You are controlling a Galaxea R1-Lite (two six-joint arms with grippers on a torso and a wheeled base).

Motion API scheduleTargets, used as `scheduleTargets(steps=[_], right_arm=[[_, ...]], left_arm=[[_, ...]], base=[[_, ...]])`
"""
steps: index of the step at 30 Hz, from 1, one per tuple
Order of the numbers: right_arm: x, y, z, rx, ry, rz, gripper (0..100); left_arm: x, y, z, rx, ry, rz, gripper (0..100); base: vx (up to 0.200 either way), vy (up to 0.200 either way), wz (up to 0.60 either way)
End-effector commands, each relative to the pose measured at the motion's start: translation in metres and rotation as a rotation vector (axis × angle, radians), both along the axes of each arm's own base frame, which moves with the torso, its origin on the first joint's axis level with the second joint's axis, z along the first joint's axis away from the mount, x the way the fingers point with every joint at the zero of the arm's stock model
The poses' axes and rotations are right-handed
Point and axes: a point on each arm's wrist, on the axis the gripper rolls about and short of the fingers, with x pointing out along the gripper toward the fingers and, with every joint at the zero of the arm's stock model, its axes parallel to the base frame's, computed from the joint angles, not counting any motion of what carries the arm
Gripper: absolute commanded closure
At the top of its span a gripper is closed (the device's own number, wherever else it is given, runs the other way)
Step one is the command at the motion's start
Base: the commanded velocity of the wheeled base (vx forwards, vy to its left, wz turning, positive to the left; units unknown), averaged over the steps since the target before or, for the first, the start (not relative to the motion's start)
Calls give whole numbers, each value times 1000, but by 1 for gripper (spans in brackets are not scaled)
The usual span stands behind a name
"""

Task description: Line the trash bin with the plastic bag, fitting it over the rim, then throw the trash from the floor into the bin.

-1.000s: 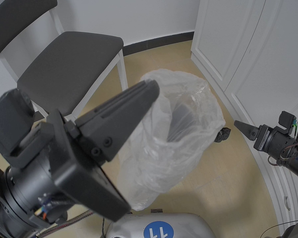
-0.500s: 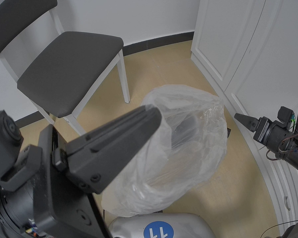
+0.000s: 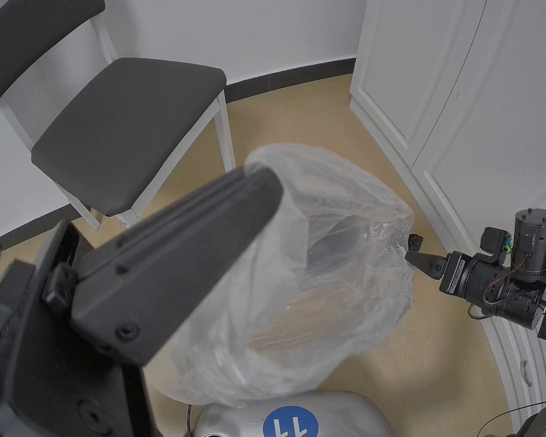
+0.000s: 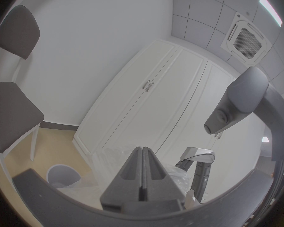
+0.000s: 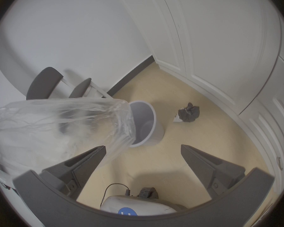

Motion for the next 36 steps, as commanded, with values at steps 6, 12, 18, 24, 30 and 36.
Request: scheduleTargets(steps=[6,12,18,24,30,36], right_arm=[[6,4,-17,58,13,63,0],[7,4,-21,73,-7,80,0],[6,5,-28,104,-51,101,0],[-7,2,-34,194,-128,234,0],[-15,-2,-43,226,-179,294,0],[-13,-2,-50,223,-187,294,0]], left_arm=[[-12,4,5,-27,-9,-56,100],[-15,6,6,-36,-10,-70,100],[-20,6,4,-31,-8,-96,100],[-20,6,4,-28,-7,-96,100],[-21,6,4,-30,-8,-106,100],[-21,7,4,-32,-12,-109,100]], base=[[0,0,0],[0,0,0],[0,0,0],[0,0,0],[0,0,0],[0,0,0]])
